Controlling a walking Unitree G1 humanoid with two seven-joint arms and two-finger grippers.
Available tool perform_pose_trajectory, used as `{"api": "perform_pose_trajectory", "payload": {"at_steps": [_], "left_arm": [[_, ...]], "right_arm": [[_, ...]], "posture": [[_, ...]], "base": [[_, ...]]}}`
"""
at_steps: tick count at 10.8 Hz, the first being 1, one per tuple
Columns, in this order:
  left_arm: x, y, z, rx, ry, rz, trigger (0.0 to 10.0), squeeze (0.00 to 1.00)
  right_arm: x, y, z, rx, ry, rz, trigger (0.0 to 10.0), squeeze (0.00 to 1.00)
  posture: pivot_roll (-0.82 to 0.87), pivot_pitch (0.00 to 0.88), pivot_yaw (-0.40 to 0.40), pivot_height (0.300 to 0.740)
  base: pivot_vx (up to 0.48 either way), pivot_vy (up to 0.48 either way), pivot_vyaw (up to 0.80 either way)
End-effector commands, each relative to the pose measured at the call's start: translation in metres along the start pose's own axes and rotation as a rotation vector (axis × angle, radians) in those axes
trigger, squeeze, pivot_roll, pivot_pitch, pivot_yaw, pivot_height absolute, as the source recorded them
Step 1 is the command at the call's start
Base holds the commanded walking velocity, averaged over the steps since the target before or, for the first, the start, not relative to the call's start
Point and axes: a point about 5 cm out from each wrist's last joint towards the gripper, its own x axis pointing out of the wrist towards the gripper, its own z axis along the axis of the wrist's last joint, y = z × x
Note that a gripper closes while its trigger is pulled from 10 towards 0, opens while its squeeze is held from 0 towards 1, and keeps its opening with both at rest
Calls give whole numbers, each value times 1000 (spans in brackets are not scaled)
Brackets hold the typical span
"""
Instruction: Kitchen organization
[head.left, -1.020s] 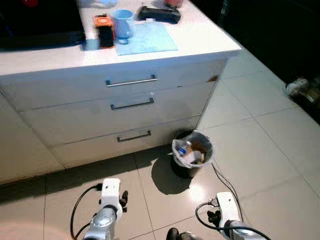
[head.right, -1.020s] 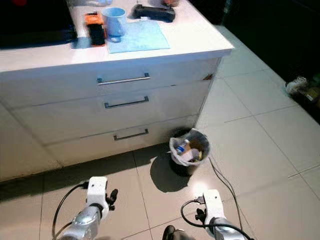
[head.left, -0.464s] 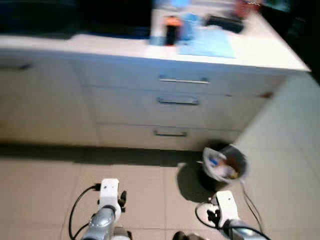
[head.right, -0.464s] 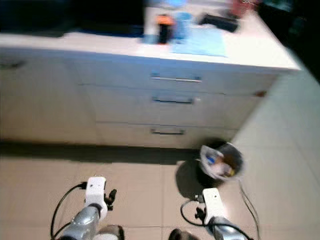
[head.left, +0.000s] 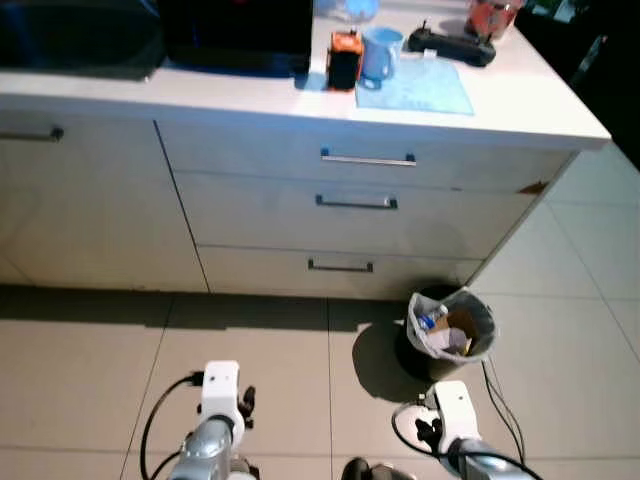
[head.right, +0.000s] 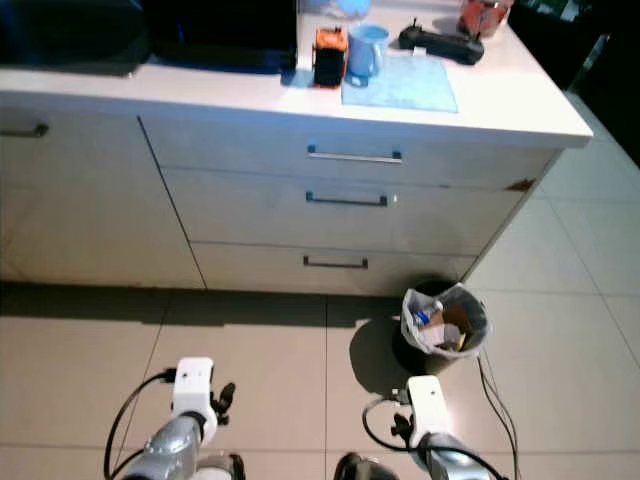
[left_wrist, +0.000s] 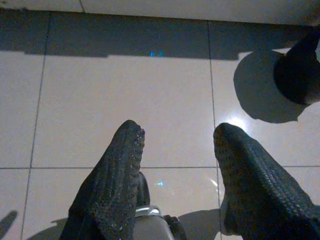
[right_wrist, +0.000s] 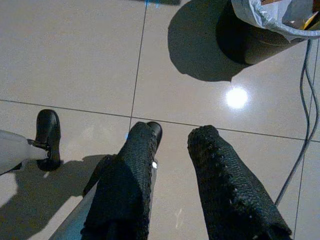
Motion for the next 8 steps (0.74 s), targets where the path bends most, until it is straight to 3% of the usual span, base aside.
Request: {"api": "perform_pose_trajectory", "payload": {"at_steps": [1,8], "left_arm": [[-1,2,-4,-7,17,15,10000,0],[-1,1,-5,-9,22,16,10000,0]], "right_arm": [[-1,-2,-2,16,2,-6,10000,0],[-1,-2,-3,22,-1,-5,10000,0]], "posture": [[69,132,-85,740],[70,138,-87,740]], "base": [[0,356,0],[0,359,0]]}}
